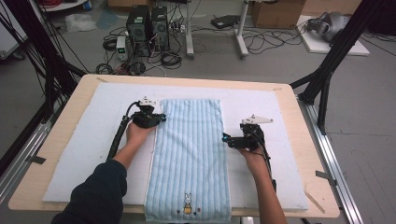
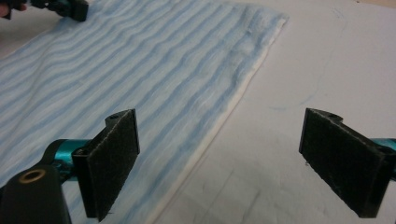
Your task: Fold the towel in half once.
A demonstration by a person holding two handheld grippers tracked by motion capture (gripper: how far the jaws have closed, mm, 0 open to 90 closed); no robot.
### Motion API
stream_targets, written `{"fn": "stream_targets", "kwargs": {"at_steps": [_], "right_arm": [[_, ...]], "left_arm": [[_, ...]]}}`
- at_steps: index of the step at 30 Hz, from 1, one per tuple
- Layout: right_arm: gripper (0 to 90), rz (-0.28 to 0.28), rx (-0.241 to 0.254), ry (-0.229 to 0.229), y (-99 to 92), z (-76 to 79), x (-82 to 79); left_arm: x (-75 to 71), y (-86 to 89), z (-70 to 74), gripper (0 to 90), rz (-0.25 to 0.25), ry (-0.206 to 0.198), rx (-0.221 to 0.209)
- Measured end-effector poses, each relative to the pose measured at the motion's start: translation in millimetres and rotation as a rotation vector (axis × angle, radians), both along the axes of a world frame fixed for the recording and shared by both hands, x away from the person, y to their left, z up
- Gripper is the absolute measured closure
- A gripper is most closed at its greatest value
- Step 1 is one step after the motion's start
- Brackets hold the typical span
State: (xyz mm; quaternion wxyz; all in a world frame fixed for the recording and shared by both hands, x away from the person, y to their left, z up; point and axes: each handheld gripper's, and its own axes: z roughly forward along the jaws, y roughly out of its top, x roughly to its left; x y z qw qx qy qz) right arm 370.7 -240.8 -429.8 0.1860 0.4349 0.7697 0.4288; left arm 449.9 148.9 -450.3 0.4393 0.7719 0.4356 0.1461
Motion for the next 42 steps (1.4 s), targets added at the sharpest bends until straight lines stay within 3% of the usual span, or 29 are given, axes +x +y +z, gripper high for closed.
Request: {"fn": "stream_targets", "kwargs": {"at_steps": [8,10,12,15,18,20,23,25,29,34,37,42], "right_arm": [[12.3,-0.033,-0.038,0.116,20.0,-5.5,59.7],[19.4,-0.032,-0.048,0.153,26.1,-9.5,71.4],[22.4,-0.037,-0.065,0.159,33.4,-12.1,80.3],[33.6,-0.055,-0.102,0.140,42.2,-15.6,89.6],[44.7,-0.066,-0.105,0.131,45.0,-15.1,93.9],[57.4,-0.066,-0.116,0.137,45.4,-13.6,95.6],[78.2,-0.029,-0.125,0.145,46.7,-11.9,96.3],[85.0,-0.007,-0.139,0.145,50.2,-10.8,96.9],[86.7,-0.008,-0.185,0.103,55.6,-7.8,99.0],[86.6,-0.088,-0.077,0.009,49.6,-1.5,100.4],[86.6,-0.093,-0.040,0.011,45.4,0.2,99.8],[86.5,-0.051,-0.034,0.000,43.7,9.6,94.0]], "left_arm": [[2.3,4.9,-0.4,85.4,0.000,0.014,-0.061],[2.6,5.6,-0.5,85.5,0.000,0.014,-0.064],[2.9,6.5,-0.6,85.5,0.002,0.018,-0.074],[3.9,7.9,-1.1,85.9,0.006,0.025,-0.085],[4.5,9.1,-1.3,85.9,0.011,0.030,-0.094],[4.8,9.8,-1.4,86.0,0.012,0.034,-0.101],[5.1,10.1,-1.5,86.2,0.013,0.033,-0.099],[5.5,10.6,-1.5,86.3,0.014,0.032,-0.097],[8.6,14.6,0.5,86.5,0.035,0.020,-0.117],[18.8,15.0,12.9,86.5,0.037,-0.039,-0.137],[19.5,14.3,19.8,86.5,0.032,-0.060,-0.169],[14.0,17.6,22.9,86.4,0.000,-0.051,-0.174]]}}
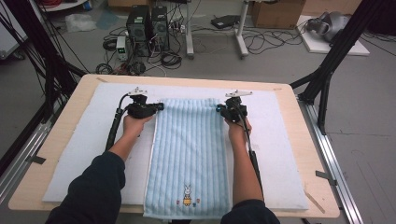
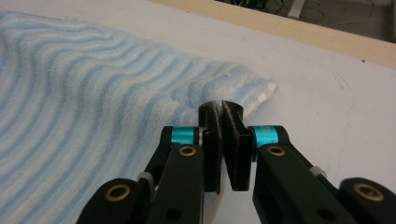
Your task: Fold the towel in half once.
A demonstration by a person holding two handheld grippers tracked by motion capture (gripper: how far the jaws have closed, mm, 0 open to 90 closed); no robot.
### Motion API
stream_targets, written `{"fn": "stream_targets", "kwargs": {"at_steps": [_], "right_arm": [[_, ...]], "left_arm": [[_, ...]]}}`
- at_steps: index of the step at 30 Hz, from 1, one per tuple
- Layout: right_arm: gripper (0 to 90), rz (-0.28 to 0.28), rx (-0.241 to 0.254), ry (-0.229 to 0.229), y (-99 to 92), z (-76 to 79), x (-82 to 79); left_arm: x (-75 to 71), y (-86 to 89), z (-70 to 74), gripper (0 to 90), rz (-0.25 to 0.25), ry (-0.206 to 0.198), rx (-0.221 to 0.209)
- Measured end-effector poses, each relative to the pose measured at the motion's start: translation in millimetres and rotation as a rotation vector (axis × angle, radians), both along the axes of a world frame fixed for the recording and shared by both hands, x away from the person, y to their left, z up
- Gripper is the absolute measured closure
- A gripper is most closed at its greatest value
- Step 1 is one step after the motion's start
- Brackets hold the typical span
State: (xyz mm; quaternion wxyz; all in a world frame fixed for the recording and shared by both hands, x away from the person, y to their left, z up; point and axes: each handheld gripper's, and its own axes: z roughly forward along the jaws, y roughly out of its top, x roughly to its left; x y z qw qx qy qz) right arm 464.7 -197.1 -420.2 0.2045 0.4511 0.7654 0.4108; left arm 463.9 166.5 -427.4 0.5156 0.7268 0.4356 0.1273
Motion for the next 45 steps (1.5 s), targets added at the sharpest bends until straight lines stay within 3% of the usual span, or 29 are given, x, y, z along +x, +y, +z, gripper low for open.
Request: {"fn": "stream_targets", "kwargs": {"at_steps": [2,11,17,25,28,37,40,42,44,45], "right_arm": [[86.4,0.020,-0.018,-0.017,0.8,6.0,-4.7],[86.3,0.090,0.000,-0.055,-2.3,14.5,-37.5],[86.2,0.122,0.017,-0.052,-6.5,14.8,-63.2],[85.9,0.158,0.024,-0.042,-8.2,15.7,-95.2],[85.9,0.176,0.022,-0.041,-9.1,13.0,-108.7],[85.8,0.207,-0.007,0.016,-10.2,-2.5,-134.0],[85.8,0.204,0.001,0.034,-11.0,-7.4,-137.1],[84.9,0.206,-0.009,0.047,-11.3,-10.8,-137.5],[77.1,0.201,-0.016,0.058,-11.1,-12.5,-137.6],[71.4,0.196,-0.015,0.053,-11.7,-12.9,-136.8]], "left_arm": [[-4.6,1.1,4.3,86.4,-0.018,0.005,-0.004],[-39.4,4.2,17.9,86.3,-0.078,-0.056,-0.009],[-62.7,5.8,17.2,86.3,-0.107,-0.052,-0.019],[-92.5,7.3,17.7,86.1,-0.155,-0.057,0.017],[-105.0,8.4,14.8,86.0,-0.164,-0.054,0.006],[-131.0,7.0,-3.7,85.7,-0.223,-0.012,0.058],[-134.2,6.1,-8.5,85.0,-0.219,-0.010,0.080],[-134.0,7.5,-11.1,77.1,-0.189,-0.001,0.094],[-130.6,10.5,-12.1,54.1,-0.135,0.012,0.087],[-128.6,13.0,-11.8,49.6,-0.117,0.011,0.076]]}}
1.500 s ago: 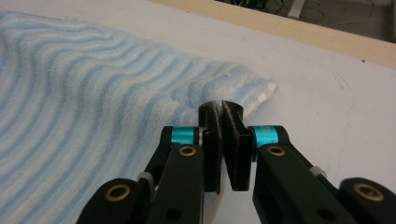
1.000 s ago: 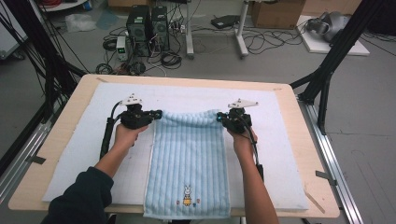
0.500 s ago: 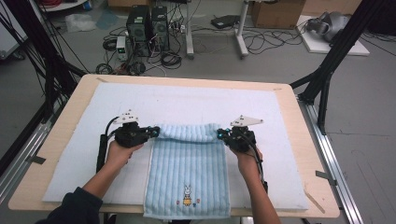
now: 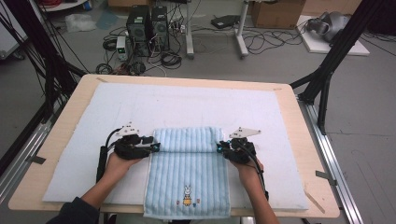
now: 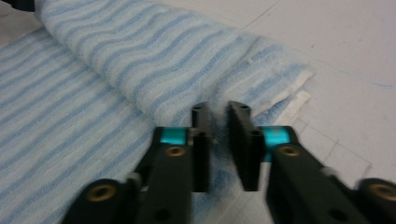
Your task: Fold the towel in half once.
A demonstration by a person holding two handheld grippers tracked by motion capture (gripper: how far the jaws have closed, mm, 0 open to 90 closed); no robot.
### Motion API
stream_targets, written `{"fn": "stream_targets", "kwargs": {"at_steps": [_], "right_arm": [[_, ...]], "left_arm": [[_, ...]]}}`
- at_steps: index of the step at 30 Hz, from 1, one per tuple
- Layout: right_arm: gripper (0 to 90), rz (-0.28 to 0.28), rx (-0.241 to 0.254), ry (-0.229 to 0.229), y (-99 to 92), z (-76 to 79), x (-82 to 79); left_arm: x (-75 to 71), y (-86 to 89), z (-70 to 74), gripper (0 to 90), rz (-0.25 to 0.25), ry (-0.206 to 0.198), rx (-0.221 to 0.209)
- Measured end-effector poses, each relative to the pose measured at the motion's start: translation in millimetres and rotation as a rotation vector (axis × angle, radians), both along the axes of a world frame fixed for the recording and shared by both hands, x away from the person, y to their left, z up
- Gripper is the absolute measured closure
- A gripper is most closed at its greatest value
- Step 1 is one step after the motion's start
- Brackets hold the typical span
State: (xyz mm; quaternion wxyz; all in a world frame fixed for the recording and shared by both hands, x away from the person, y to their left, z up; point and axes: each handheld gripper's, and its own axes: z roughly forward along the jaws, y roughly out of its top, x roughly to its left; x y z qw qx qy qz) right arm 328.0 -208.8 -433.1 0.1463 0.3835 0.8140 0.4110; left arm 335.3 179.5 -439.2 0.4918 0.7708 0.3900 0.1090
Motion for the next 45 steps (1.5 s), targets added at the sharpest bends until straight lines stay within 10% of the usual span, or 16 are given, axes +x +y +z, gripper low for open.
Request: {"fn": "stream_targets", "kwargs": {"at_steps": [12,22,28,33,45], "right_arm": [[45.7,-0.118,0.037,0.014,-2.5,13.6,32.9],[37.8,-0.153,0.001,0.096,13.5,4.2,65.8],[50.2,-0.125,-0.083,0.125,27.2,-4.3,75.8],[75.0,-0.046,-0.133,0.086,36.0,-2.3,72.5],[82.2,-0.050,-0.071,-0.029,27.4,17.9,62.3]], "left_arm": [[44.3,10.8,9.5,40.4,0.085,0.027,-0.109],[65.6,-4.1,-4.0,37.9,0.080,0.100,-0.039],[66.8,-16.6,-13.0,45.4,0.074,0.081,0.048],[62.9,-22.4,-10.9,78.9,0.005,0.025,0.083],[56.3,-7.5,10.1,82.9,0.002,-0.050,-0.084]]}}
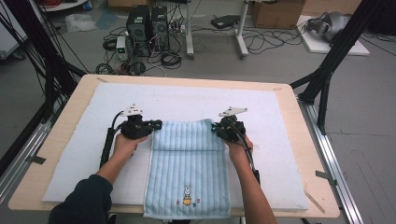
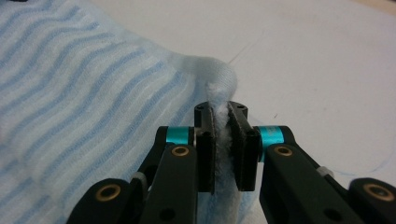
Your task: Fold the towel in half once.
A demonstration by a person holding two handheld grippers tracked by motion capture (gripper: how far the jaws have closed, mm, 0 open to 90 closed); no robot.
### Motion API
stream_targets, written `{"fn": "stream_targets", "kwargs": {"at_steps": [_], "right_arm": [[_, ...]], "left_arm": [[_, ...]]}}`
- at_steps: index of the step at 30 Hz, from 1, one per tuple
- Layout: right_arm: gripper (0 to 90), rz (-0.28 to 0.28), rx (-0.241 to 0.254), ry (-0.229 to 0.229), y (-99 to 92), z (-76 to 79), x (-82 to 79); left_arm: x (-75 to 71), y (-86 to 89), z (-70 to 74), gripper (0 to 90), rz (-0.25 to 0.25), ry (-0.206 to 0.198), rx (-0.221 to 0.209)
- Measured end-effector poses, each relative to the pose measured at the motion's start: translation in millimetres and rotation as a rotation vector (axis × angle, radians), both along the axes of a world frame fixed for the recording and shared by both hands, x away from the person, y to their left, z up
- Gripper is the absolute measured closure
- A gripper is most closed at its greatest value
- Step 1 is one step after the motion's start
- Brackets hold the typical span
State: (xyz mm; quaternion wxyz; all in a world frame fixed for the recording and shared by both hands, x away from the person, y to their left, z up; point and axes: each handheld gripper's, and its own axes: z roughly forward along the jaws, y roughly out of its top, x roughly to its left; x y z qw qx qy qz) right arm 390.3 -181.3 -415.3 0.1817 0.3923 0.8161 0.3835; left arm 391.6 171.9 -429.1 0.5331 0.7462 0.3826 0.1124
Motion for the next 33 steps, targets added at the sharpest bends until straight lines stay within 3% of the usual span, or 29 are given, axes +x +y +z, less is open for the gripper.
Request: {"fn": "stream_targets", "kwargs": {"at_steps": [1,7,12,20,27,33], "right_arm": [[82.2,0.001,0.005,-0.009,-0.7,1.9,-1.2],[81.8,0.011,0.036,-0.055,-7.1,14.5,-17.9],[81.7,0.017,0.071,-0.099,-10.7,24.4,-38.5],[81.6,0.034,0.091,-0.113,-16.2,14.8,-78.5],[81.1,0.046,0.097,-0.091,-21.4,0.1,-114.2],[79.4,0.062,0.075,-0.061,-26.2,-10.7,-136.7]], "left_arm": [[-2.5,0.3,3.5,82.9,-0.002,-0.011,-0.017],[-17.2,1.9,18.7,82.6,-0.037,-0.046,-0.028],[-38.3,3.5,25.4,82.2,-0.052,-0.066,-0.049],[-76.7,3.5,16.1,81.9,-0.069,-0.061,-0.048],[-112.8,1.3,0.3,81.8,-0.098,-0.039,-0.039],[-131.4,0.5,-8.3,79.2,-0.129,-0.001,-0.008]]}}
